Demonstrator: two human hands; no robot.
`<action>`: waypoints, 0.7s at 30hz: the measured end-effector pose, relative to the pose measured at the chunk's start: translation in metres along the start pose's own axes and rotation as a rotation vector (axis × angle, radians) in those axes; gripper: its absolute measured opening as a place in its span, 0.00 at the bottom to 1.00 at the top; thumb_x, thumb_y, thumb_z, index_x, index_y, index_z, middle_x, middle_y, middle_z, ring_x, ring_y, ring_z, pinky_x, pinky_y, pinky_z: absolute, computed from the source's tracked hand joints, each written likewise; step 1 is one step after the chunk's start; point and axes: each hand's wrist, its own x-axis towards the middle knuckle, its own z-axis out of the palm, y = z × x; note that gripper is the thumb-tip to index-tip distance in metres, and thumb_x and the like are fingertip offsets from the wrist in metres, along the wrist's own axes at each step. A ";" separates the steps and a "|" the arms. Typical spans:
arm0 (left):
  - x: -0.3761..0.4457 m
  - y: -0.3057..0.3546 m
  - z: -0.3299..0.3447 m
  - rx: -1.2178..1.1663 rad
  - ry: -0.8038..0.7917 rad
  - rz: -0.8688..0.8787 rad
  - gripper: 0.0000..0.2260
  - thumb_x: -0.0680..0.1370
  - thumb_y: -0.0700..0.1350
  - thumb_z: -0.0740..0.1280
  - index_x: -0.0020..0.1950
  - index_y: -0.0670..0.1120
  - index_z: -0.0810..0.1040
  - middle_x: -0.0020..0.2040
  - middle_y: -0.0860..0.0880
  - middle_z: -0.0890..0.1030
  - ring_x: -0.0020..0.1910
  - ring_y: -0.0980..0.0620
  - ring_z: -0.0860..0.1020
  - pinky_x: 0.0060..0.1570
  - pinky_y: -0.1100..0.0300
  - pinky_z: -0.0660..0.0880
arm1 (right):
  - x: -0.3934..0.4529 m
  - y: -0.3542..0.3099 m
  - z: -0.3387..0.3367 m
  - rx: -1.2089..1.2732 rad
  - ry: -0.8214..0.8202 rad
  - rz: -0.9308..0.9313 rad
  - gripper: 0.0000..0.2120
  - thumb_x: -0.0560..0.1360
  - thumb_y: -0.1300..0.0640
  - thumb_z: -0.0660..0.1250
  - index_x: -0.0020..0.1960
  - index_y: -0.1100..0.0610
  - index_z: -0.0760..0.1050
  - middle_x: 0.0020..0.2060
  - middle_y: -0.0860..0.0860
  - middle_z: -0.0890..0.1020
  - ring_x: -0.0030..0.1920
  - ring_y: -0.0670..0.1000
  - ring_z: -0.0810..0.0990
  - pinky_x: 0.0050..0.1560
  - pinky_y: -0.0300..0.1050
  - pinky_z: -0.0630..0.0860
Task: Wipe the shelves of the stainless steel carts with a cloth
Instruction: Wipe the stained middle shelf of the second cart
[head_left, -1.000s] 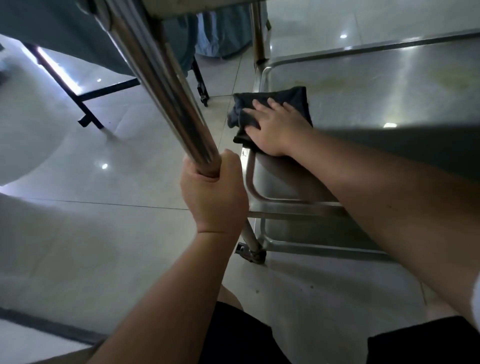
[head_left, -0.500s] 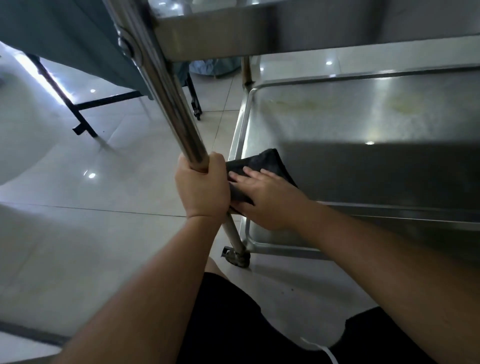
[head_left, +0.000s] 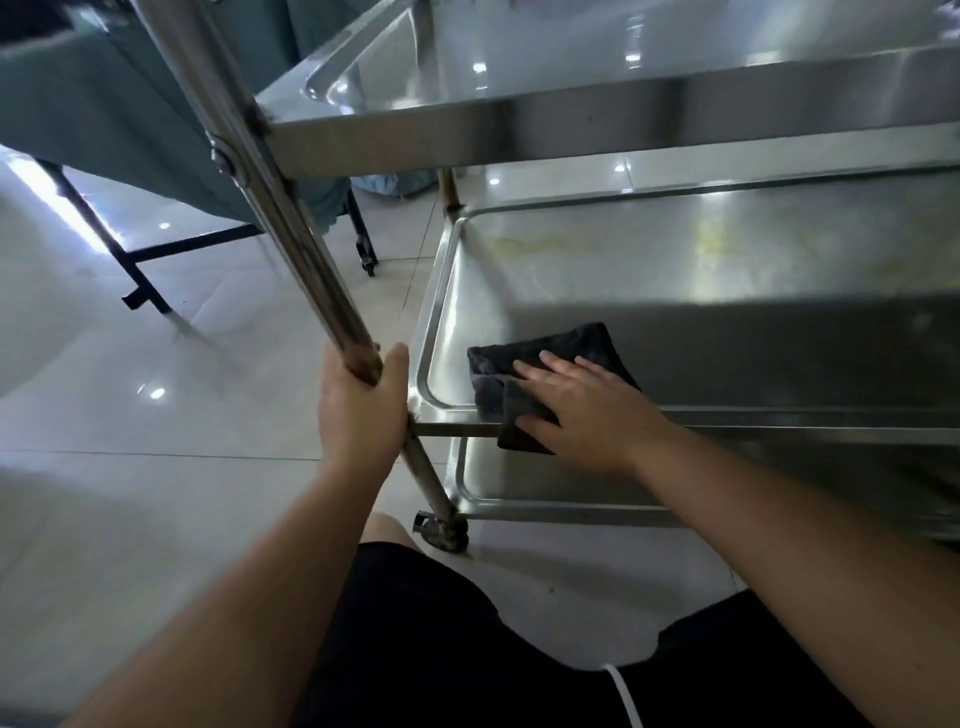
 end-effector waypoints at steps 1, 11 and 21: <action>-0.007 -0.013 0.000 0.086 -0.046 0.005 0.16 0.74 0.66 0.68 0.51 0.58 0.72 0.47 0.57 0.77 0.47 0.55 0.78 0.45 0.59 0.72 | -0.004 0.005 -0.002 0.001 -0.009 0.013 0.31 0.83 0.35 0.52 0.83 0.41 0.53 0.82 0.39 0.55 0.83 0.44 0.49 0.82 0.51 0.47; -0.070 -0.020 0.034 0.785 -0.795 0.014 0.21 0.79 0.59 0.67 0.69 0.53 0.76 0.57 0.53 0.86 0.48 0.53 0.83 0.50 0.54 0.80 | -0.050 0.063 -0.013 -0.024 0.006 0.108 0.33 0.81 0.33 0.44 0.84 0.43 0.51 0.82 0.37 0.53 0.82 0.42 0.47 0.82 0.50 0.47; -0.084 0.087 0.128 0.517 -0.649 0.498 0.06 0.82 0.56 0.64 0.57 0.57 0.78 0.48 0.56 0.80 0.46 0.53 0.79 0.46 0.52 0.80 | -0.095 0.129 -0.027 -0.038 0.068 0.288 0.33 0.82 0.32 0.49 0.83 0.43 0.53 0.82 0.39 0.56 0.83 0.46 0.50 0.82 0.54 0.50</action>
